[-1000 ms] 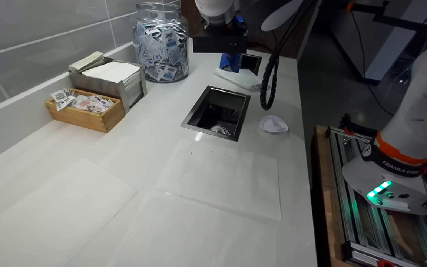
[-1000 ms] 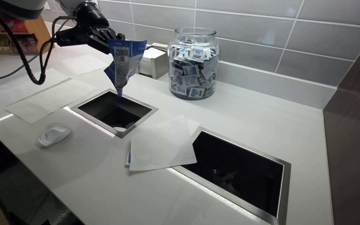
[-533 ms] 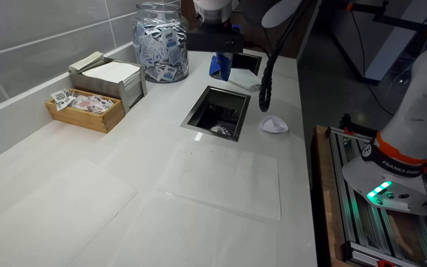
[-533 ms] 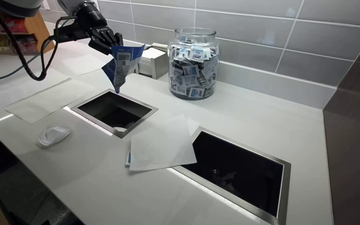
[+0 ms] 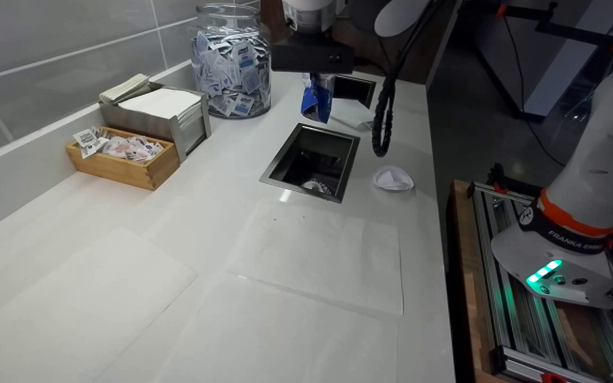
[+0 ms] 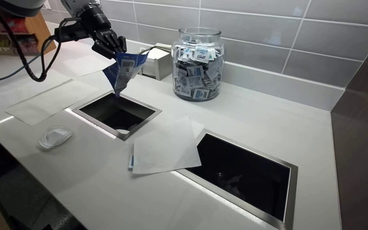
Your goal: Pour the contents in the blue packet into the trash chute on the left
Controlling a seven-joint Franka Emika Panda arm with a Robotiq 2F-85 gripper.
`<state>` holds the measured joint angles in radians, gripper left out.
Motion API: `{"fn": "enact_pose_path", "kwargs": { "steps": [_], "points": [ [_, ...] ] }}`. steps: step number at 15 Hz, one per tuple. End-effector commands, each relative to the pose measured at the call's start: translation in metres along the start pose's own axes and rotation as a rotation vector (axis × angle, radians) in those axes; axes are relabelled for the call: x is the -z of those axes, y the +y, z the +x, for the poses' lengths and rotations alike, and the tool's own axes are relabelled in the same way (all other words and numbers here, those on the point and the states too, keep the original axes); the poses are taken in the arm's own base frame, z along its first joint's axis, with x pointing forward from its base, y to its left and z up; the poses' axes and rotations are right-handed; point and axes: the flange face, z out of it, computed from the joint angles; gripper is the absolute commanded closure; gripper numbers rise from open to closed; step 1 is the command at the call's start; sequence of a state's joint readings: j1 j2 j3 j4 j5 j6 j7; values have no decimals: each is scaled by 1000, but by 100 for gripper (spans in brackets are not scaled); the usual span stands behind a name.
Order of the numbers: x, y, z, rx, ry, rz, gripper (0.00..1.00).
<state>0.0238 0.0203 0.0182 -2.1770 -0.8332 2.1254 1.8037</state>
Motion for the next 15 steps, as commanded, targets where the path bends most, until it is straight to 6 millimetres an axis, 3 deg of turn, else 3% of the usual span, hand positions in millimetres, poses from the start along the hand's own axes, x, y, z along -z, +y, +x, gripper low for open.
{"fn": "enact_pose_path", "kwargs": {
  "steps": [1, 2, 3, 4, 5, 6, 7, 15],
  "points": [
    [-6, 12, 6, -20, 9, -62, 100],
    [-3, 11, 4, 0, -53, -3, 100],
    [-11, 15, 8, -19, 12, -89, 100],
    [-6, 13, 7, -1, -83, -5, 100],
    [-15, 18, 11, -36, 14, -122, 100],
    [-5, 15, 8, 11, -106, 8, 100],
    [-12, 17, 9, -8, -43, -83, 100],
    [-3, 11, 20, -10, -292, 123, 100]
  ]
}}
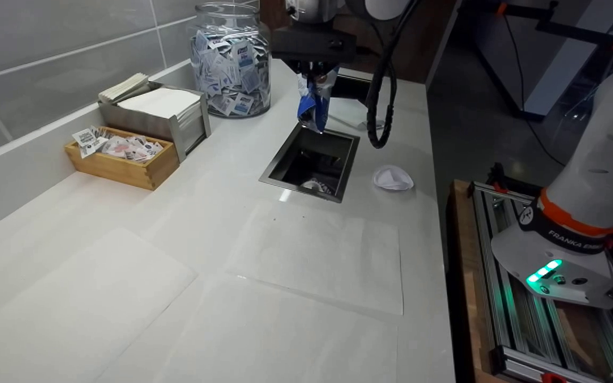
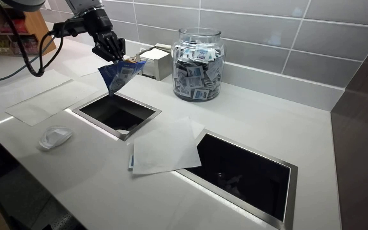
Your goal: Pour the contents in the blue packet into the trash chute on the left
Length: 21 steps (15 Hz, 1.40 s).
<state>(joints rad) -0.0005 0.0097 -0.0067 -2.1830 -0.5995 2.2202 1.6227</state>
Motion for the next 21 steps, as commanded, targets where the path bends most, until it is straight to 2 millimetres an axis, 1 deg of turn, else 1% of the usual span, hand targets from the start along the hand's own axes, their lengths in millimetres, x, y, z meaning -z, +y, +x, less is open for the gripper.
{"fn": "enact_pose_path", "kwargs": {
  "steps": [1, 6, 7, 9, 12, 16, 18, 21],
  "points": [
    [4, 8, 14, -23, -117, 122, 100],
    [-6, 0, 33, -54, -291, 305, 100],
    [-9, -1, 29, -61, -331, 328, 100],
    [-11, -4, 33, -63, -412, 353, 100],
    [-24, -5, 46, -67, -513, 368, 100],
    [-37, -7, 68, -55, -551, 334, 100],
    [-43, -11, 77, -45, -565, 312, 100],
    [-54, -21, 84, -16, -591, 290, 100]
  ]
}}
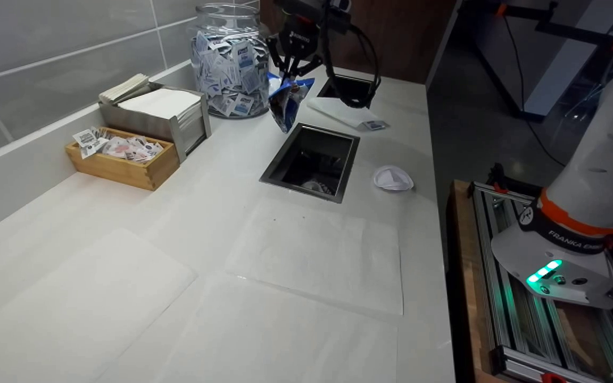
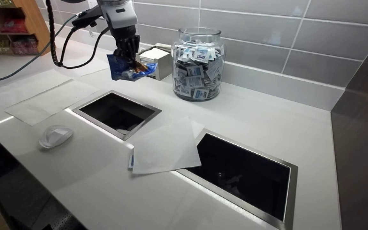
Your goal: Pour the contents in the blue packet into the trash chute on the left
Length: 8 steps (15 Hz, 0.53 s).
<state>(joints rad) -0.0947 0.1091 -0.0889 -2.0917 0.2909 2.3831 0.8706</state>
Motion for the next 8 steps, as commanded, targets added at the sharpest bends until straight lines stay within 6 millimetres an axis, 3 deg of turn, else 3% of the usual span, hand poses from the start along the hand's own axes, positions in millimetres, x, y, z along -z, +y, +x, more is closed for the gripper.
{"fn": "enact_pose_path", "kwargs": {
  "steps": [1, 8],
  "points": [
    [-15, -13, 18, 25, -46, -23, 100],
    [-57, -34, 26, 81, -68, -59, 100]
  ]
}}
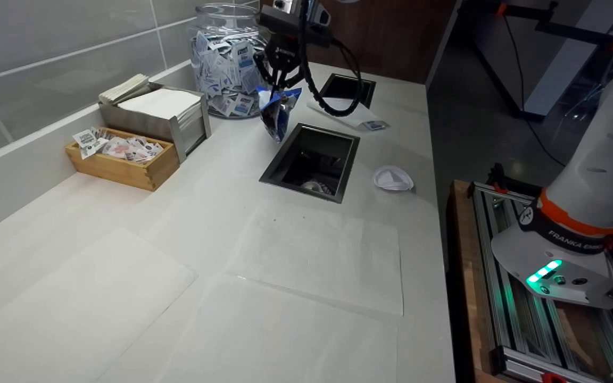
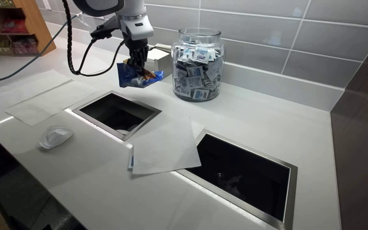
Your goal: Pour the contents in the blue packet into the trash chute on the left
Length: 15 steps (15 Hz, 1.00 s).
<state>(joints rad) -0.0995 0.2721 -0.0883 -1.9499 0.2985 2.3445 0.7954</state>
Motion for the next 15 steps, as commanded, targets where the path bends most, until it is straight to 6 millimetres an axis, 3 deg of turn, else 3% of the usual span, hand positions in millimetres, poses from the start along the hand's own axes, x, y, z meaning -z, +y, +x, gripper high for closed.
{"fn": "enact_pose_path", "kwargs": {
  "steps": [1, 9, 10, 11, 12, 13, 15],
  "points": [
    [-18, -12, 7, 5, -58, -8, 100],
    [-41, -21, 10, -34, -134, -81, 100],
    [-43, -21, 10, -33, -133, -88, 78],
    [-44, -22, 10, -32, -141, -92, 83],
    [-45, -23, 11, -30, -144, -94, 77],
    [-46, -23, 11, -23, -145, -90, 58],
    [-44, -26, 13, -26, -138, -83, 44]
  ]
}}
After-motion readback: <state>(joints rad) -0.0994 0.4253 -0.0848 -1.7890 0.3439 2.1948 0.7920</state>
